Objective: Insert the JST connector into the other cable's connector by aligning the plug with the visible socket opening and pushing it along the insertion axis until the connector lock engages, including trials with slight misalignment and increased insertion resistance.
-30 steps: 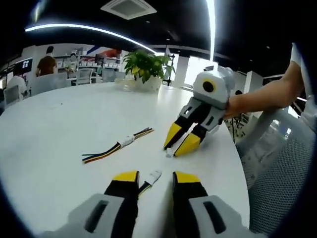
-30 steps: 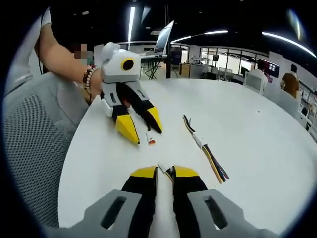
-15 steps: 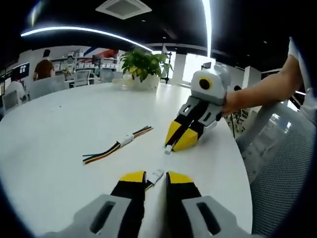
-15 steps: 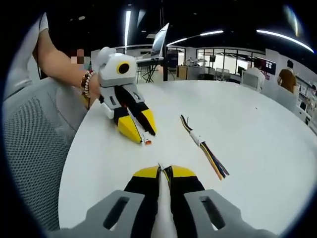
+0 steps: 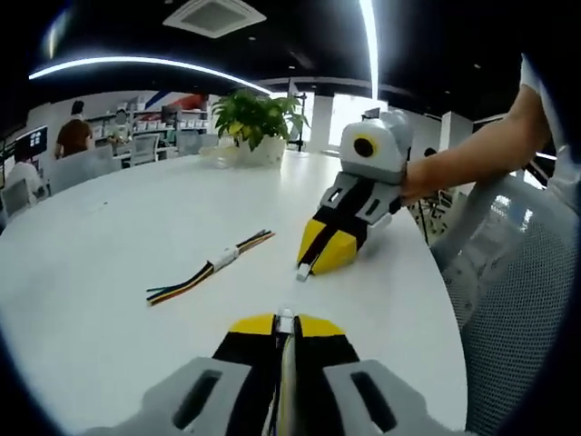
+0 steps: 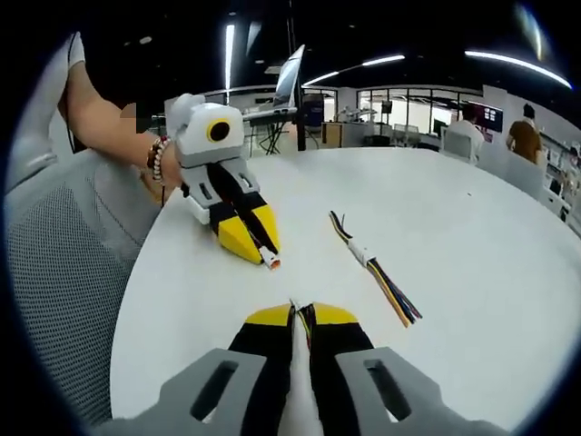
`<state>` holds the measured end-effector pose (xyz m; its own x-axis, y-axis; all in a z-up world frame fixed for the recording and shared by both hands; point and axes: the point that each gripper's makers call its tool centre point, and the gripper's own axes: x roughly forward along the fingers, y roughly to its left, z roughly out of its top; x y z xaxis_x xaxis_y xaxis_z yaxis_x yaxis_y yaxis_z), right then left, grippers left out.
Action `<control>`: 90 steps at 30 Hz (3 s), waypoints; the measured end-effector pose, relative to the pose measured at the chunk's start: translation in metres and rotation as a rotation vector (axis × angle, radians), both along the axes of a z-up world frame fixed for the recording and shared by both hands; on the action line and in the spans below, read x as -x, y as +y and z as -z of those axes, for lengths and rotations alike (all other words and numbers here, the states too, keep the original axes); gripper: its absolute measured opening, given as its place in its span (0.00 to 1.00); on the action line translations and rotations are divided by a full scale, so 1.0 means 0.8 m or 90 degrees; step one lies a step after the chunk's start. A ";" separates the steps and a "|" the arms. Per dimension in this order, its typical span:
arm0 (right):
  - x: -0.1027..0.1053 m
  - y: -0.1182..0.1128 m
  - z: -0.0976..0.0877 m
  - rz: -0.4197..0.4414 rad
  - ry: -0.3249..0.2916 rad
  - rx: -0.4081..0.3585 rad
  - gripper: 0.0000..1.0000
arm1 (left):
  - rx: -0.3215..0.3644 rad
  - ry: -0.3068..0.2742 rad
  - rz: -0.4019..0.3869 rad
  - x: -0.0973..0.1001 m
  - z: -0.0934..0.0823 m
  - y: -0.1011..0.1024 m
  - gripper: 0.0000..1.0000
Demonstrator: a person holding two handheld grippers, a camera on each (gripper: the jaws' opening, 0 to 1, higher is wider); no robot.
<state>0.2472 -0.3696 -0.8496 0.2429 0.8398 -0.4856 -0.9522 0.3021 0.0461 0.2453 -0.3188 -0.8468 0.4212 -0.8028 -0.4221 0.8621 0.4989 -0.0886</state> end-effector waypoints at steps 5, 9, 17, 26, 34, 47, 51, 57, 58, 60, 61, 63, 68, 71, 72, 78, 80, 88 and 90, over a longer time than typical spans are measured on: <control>0.001 0.000 0.000 -0.004 -0.002 0.006 0.03 | -0.014 0.000 0.026 0.004 0.000 -0.003 0.00; 0.005 0.001 0.000 -0.014 0.001 0.013 0.03 | -0.039 -0.013 0.052 0.009 -0.001 -0.007 0.00; 0.006 0.011 -0.016 -0.033 -0.011 0.009 0.03 | -0.040 -0.030 0.062 0.006 -0.012 -0.008 0.00; 0.012 0.025 -0.028 -0.070 -0.049 0.024 0.03 | -0.046 -0.054 0.085 0.010 -0.021 -0.016 0.00; 0.019 0.033 -0.028 -0.098 -0.070 0.053 0.03 | -0.052 -0.061 0.094 0.013 -0.023 -0.018 0.00; 0.023 0.032 -0.020 -0.112 -0.067 0.090 0.03 | -0.066 -0.054 0.104 0.017 -0.014 -0.017 0.00; 0.023 0.032 -0.018 -0.113 -0.064 0.094 0.03 | -0.070 -0.056 0.108 0.018 -0.013 -0.018 0.00; 0.024 0.032 -0.014 -0.114 -0.062 0.102 0.03 | -0.073 -0.051 0.109 0.019 -0.010 -0.018 0.00; 0.024 0.032 -0.014 -0.114 -0.062 0.102 0.03 | -0.074 -0.050 0.109 0.019 -0.010 -0.017 0.00; 0.023 0.032 -0.014 -0.111 -0.062 0.101 0.03 | -0.072 -0.051 0.109 0.019 -0.011 -0.018 0.00; 0.023 0.032 -0.014 -0.107 -0.060 0.102 0.03 | -0.071 -0.051 0.109 0.019 -0.011 -0.018 0.00; 0.024 0.031 -0.013 -0.107 -0.058 0.102 0.03 | -0.071 -0.051 0.109 0.019 -0.011 -0.018 0.00; 0.024 0.031 -0.012 -0.108 -0.058 0.104 0.03 | -0.079 -0.050 0.113 0.021 -0.008 -0.018 0.00; 0.025 0.029 -0.011 -0.108 -0.056 0.107 0.03 | -0.079 -0.050 0.114 0.021 -0.008 -0.018 0.00; 0.026 0.029 -0.010 -0.109 -0.055 0.107 0.03 | -0.079 -0.051 0.113 0.021 -0.008 -0.018 0.00; 0.027 0.031 -0.012 -0.111 -0.056 0.105 0.03 | -0.074 -0.052 0.110 0.020 -0.010 -0.018 0.00; 0.027 0.031 -0.012 -0.113 -0.056 0.105 0.03 | -0.074 -0.053 0.111 0.020 -0.011 -0.018 0.00; 0.031 0.038 -0.013 -0.127 -0.064 0.107 0.03 | -0.071 -0.055 0.114 0.021 -0.013 -0.020 0.00; 0.031 0.038 -0.013 -0.127 -0.063 0.106 0.03 | -0.070 -0.055 0.114 0.021 -0.013 -0.020 0.00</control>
<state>0.2221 -0.3393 -0.8392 0.1331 0.7864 -0.6032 -0.9911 0.1033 -0.0839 0.2283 -0.3347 -0.8366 0.3141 -0.8189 -0.4803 0.9399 0.3395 0.0358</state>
